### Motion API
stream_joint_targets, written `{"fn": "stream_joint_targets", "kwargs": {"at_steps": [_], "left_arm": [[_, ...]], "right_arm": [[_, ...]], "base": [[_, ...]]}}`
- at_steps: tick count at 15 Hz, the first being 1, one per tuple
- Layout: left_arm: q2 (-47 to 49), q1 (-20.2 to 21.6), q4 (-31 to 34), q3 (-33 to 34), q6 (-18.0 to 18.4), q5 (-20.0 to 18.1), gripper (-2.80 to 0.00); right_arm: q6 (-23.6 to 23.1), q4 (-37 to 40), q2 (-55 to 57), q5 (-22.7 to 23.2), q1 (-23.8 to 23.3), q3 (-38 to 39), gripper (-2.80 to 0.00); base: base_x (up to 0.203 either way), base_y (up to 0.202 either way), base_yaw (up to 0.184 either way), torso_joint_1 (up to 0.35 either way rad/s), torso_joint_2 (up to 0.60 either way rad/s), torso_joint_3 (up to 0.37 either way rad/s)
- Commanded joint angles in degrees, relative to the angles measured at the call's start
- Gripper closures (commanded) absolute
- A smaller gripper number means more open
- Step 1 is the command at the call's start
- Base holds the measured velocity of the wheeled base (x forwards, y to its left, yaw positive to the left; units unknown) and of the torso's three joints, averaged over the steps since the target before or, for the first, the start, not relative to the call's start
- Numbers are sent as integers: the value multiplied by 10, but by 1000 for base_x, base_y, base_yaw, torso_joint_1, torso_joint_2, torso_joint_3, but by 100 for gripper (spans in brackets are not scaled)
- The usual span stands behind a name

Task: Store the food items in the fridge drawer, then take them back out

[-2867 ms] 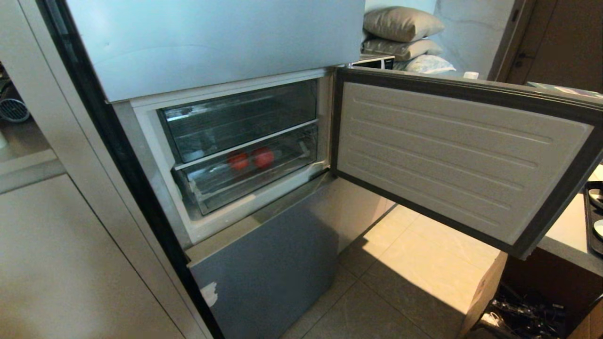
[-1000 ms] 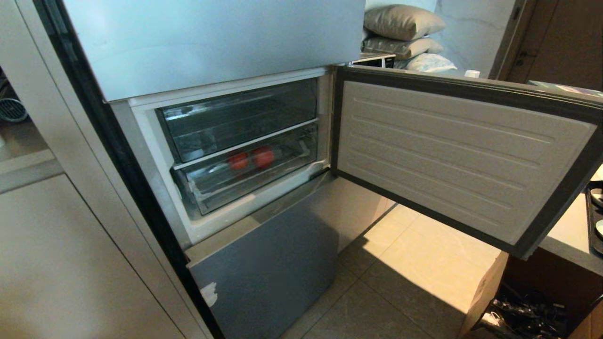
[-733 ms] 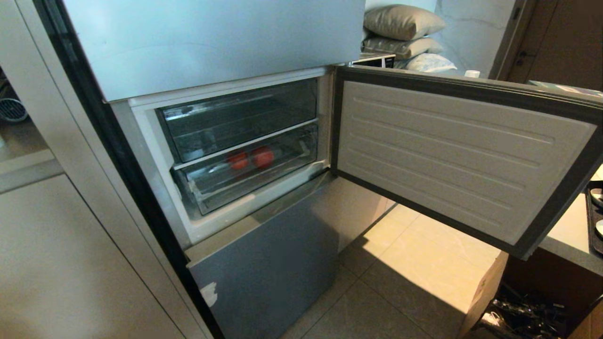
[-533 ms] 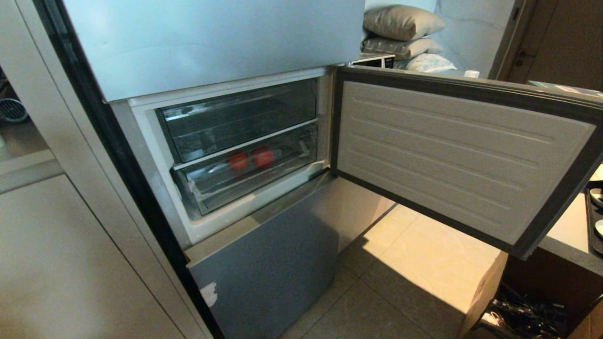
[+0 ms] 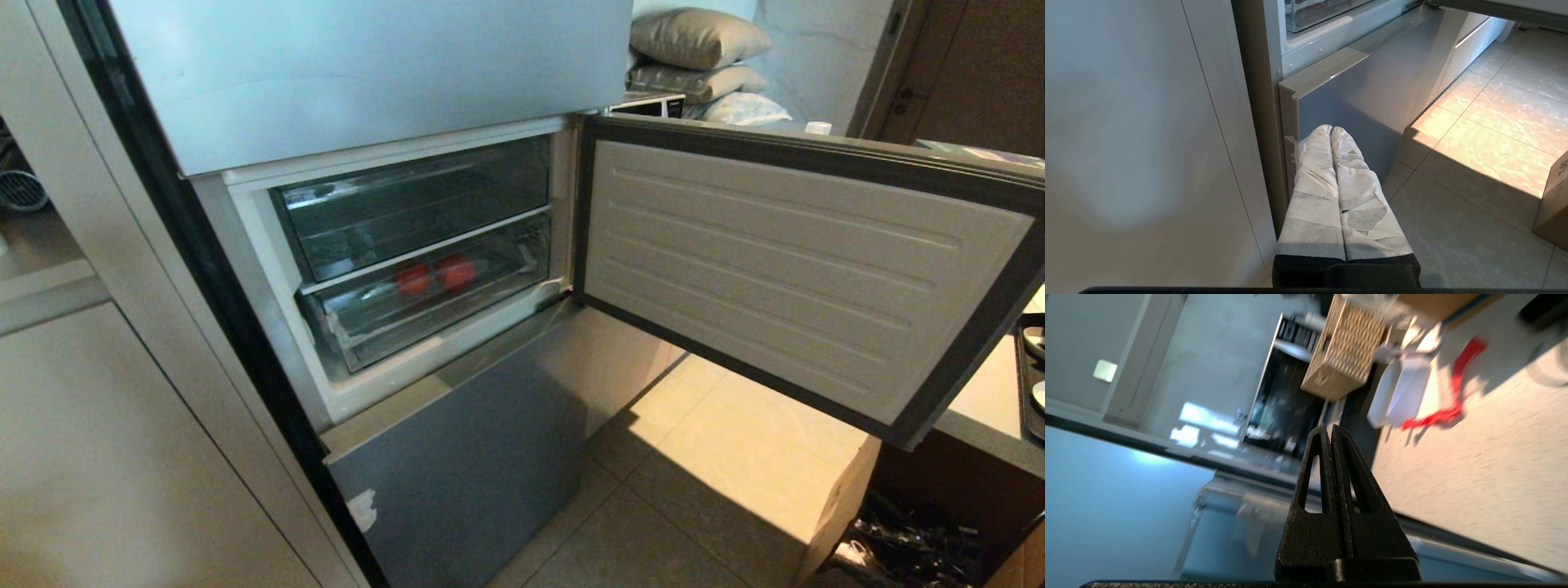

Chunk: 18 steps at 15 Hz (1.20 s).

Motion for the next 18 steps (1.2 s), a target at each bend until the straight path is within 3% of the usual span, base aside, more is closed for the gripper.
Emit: {"fn": "stream_joint_targets", "kwargs": {"at_steps": [1, 4, 9, 16, 18], "left_arm": [[-1, 0, -1, 0, 0, 0, 0], [-1, 0, 0, 0, 0, 0, 0], [-1, 0, 0, 0, 0, 0, 0], [-1, 0, 0, 0, 0, 0, 0], [-1, 0, 0, 0, 0, 0, 0]], "right_arm": [[14, -2, 41, 7, 23, -21, 0], [15, 1, 38, 22, 60, -14, 0], [38, 1, -21, 83, 67, 41, 0], [39, 0, -180, 103, 60, 155, 0], [66, -2, -227, 100, 41, 151, 0]], "base": [[0, 0, 0, 0, 0, 0], [0, 0, 0, 0, 0, 0], [0, 0, 0, 0, 0, 0], [0, 0, 0, 0, 0, 0], [0, 0, 0, 0, 0, 0]]}}
